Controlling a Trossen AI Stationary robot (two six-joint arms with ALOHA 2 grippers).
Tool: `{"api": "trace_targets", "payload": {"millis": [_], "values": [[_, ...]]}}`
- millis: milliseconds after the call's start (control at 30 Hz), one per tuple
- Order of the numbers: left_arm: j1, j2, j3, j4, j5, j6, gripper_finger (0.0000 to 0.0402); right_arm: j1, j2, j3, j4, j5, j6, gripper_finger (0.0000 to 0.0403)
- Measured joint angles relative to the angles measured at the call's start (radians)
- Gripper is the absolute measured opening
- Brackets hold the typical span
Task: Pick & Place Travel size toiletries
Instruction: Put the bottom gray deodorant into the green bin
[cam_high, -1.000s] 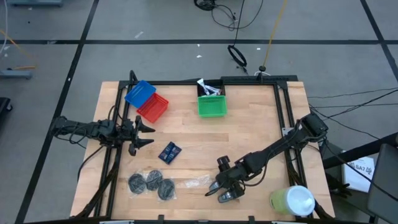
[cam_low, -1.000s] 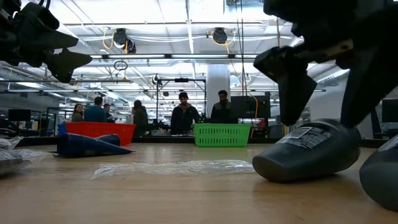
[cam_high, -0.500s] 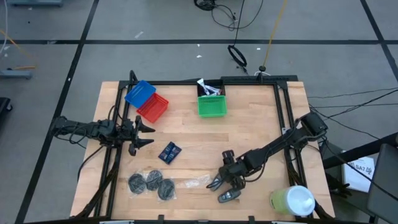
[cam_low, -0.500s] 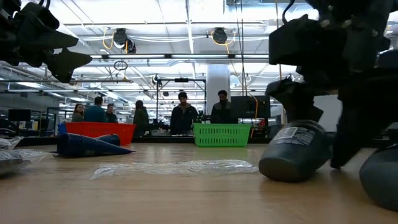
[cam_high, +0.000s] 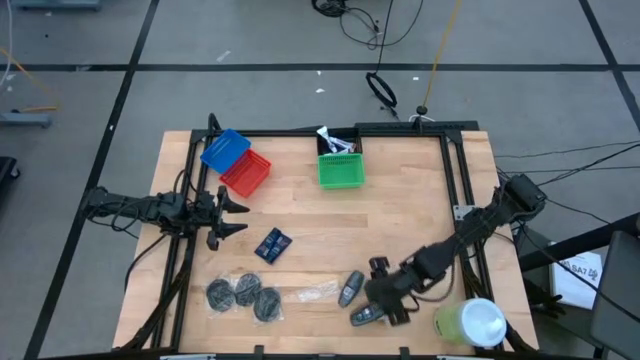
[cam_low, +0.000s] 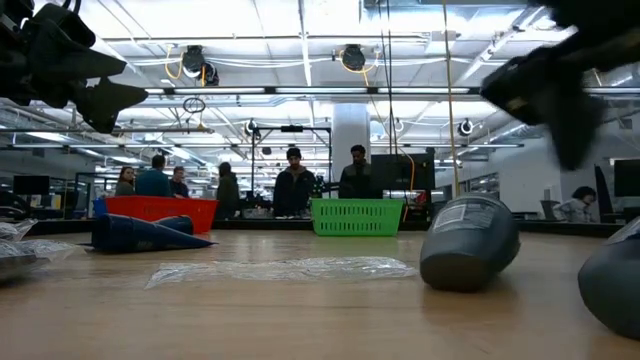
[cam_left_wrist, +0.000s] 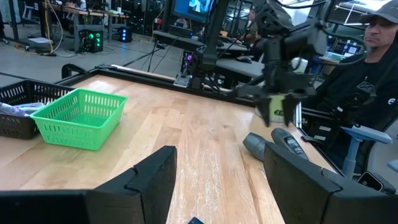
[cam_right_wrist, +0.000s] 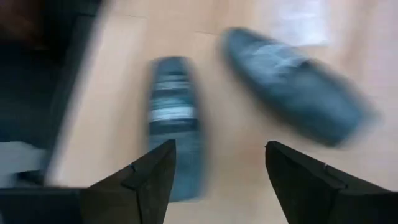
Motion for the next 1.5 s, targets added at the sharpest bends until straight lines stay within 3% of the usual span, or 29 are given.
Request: {"api": "trace_targets", "payload": {"millis": [200, 400, 733, 933, 1200, 1500], "values": [[0.000, 0.000, 0.000, 0.000, 0.000, 0.000, 0.0237, 0.066, 0.054, -0.001, 0.025, -0.023, 0.121, 0.0238], [0.000, 0.000, 0.000, 0.000, 0.000, 0.000, 0.0237, 0.078, 0.111, 0.000, 0.109, -0.018, 0.128, 0.0238], [0.000, 0.000, 0.000, 0.000, 0.001, 0.000, 0.0237, 0.043, 0.176, 0.000, 0.126, 0.024, 0.009, 0.0235], [0.000, 0.000, 0.000, 0.000, 0.001, 0.000, 0.0237, 0.017, 0.176, 0.000, 0.123, 0.093, -0.081, 0.0203], [0.000, 0.000, 0.000, 0.000, 0.001, 0.000, 0.0237, -0.039, 0.176, 0.000, 0.109, 0.167, -0.058, 0.0203], [0.000, 0.000, 0.000, 0.000, 0.001, 0.000, 0.0237, -0.051, 0.149, 0.000, 0.119, 0.140, -0.100, 0.0198]]}}
